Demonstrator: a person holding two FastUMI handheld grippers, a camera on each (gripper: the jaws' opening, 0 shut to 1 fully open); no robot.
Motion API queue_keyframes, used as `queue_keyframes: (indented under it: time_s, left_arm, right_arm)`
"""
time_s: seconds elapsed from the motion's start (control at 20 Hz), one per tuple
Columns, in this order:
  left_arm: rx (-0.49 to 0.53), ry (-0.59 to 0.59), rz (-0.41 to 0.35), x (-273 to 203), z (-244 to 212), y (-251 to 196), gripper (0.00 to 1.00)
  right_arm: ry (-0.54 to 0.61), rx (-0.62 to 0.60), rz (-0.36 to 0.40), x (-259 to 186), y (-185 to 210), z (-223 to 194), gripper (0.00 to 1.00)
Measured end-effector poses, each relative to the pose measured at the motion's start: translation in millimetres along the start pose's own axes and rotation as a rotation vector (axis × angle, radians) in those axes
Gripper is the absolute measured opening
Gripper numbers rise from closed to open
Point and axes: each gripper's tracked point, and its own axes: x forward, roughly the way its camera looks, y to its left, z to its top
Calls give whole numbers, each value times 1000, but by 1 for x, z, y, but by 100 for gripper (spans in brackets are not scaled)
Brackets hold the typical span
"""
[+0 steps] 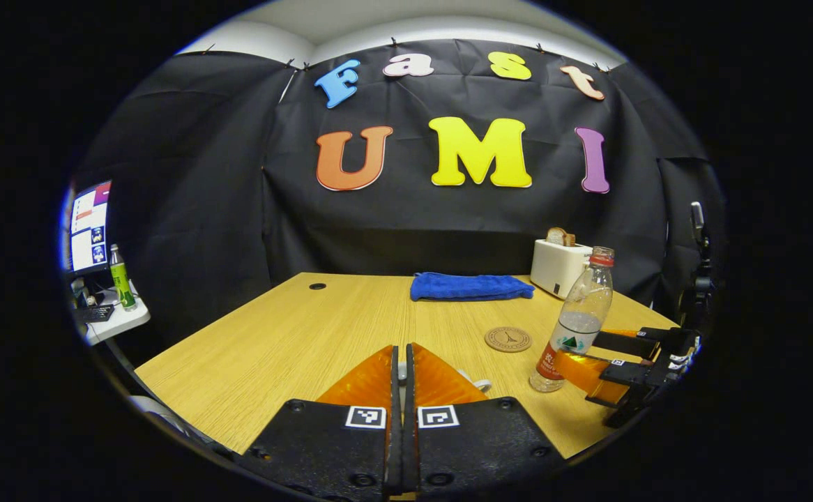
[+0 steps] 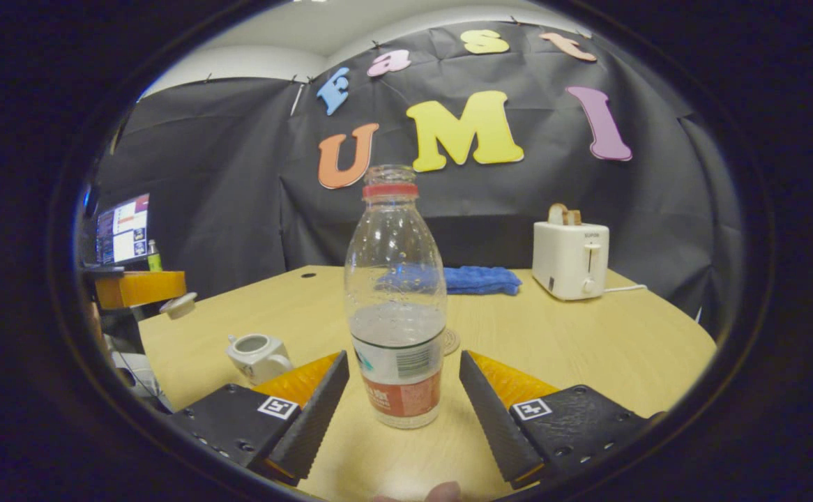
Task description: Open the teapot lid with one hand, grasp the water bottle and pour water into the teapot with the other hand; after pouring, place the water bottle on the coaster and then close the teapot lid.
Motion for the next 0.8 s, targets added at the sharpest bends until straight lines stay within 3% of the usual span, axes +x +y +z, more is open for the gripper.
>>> queue_keyframes:
  time_s: [0.25, 0.35, 0.4, 0.45, 0.65, 0.8]
  left_arm:
    - [-24, -7, 22, -4, -4, 13, 3]
    - [-34, -4, 27, -2, -6, 16, 3]
    - [-36, -5, 27, -2, -6, 17, 3]
    - [-37, -6, 26, -2, -6, 18, 3]
    - [-58, -10, 10, -1, -5, 23, 2]
    - [-64, -17, 23, -1, 0, 34, 3]
  right_arm:
    - [-13, 11, -19, 4, 3, 8, 93]
    - [-25, -9, -23, 3, 4, 13, 87]
    - [-26, -31, -21, 4, 6, 15, 75]
    - [-27, -60, -15, 3, 10, 17, 75]
    - [-69, -332, -28, 3, 16, 41, 75]
    - [-56, -577, -79, 11, 14, 53, 72]
